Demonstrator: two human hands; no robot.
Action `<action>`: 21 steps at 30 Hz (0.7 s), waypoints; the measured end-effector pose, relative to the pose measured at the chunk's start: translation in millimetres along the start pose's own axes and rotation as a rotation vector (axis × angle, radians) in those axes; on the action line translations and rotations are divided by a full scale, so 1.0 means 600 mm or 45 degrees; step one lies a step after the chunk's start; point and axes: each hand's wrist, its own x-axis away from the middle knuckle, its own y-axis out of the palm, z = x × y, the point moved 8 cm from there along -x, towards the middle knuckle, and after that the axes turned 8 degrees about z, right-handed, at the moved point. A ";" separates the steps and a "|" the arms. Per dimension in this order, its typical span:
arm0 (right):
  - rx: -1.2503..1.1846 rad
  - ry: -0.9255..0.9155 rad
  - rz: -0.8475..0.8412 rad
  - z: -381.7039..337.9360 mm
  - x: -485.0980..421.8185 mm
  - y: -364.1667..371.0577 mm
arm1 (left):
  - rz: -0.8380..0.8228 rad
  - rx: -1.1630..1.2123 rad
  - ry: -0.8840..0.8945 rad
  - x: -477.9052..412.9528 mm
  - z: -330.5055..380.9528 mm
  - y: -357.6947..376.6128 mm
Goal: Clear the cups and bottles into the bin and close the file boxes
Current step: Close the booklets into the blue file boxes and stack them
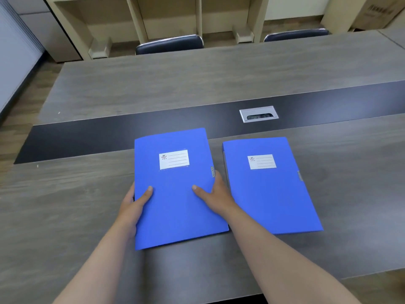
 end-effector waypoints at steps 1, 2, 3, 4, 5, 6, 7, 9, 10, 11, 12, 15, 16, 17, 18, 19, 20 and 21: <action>0.018 -0.028 0.011 -0.015 0.003 -0.016 | -0.023 0.004 0.021 0.009 0.016 0.014; 0.036 -0.045 0.025 -0.028 0.008 -0.037 | -0.044 0.009 0.041 0.019 0.031 0.031; 0.040 -0.049 0.044 -0.037 0.011 -0.057 | -0.058 0.010 0.056 0.027 0.041 0.048; 0.045 -0.050 0.064 -0.040 0.012 -0.073 | -0.072 0.009 0.070 0.034 0.049 0.063; 0.042 -0.052 0.090 -0.044 0.016 -0.097 | -0.090 0.002 0.082 0.042 0.058 0.084; 0.039 -0.049 0.110 -0.043 0.019 -0.122 | -0.106 -0.013 0.088 0.049 0.063 0.107; 0.034 -0.046 0.133 -0.041 0.022 -0.148 | -0.126 -0.022 0.088 0.055 0.066 0.131; 0.024 -0.019 0.176 -0.030 0.026 -0.200 | -0.174 -0.036 0.090 0.068 0.070 0.182; 0.016 0.005 0.191 -0.019 0.027 -0.227 | -0.202 -0.041 0.085 0.075 0.068 0.211; 0.008 0.028 0.197 -0.009 0.029 -0.253 | -0.229 -0.036 0.082 0.082 0.066 0.238; -0.001 0.048 0.207 -0.003 0.030 -0.273 | -0.254 -0.032 0.082 0.088 0.064 0.260; -0.025 0.095 0.268 0.023 0.034 -0.353 | -0.311 -0.009 0.077 0.107 0.046 0.339; -0.042 0.107 0.276 0.035 0.033 -0.376 | -0.317 -0.003 0.062 0.112 0.036 0.363; -0.068 0.118 0.279 0.044 0.032 -0.391 | -0.325 -0.006 0.060 0.115 0.028 0.379; -0.088 0.126 0.277 0.055 0.030 -0.406 | -0.332 -0.008 0.055 0.117 0.020 0.395; -0.097 0.135 0.273 0.068 0.026 -0.423 | -0.336 -0.014 0.053 0.118 0.012 0.413; -0.101 0.140 0.269 0.077 0.023 -0.432 | -0.336 -0.017 0.051 0.116 0.006 0.423; -0.111 0.148 0.259 0.087 0.019 -0.441 | -0.330 -0.033 0.059 0.112 0.001 0.434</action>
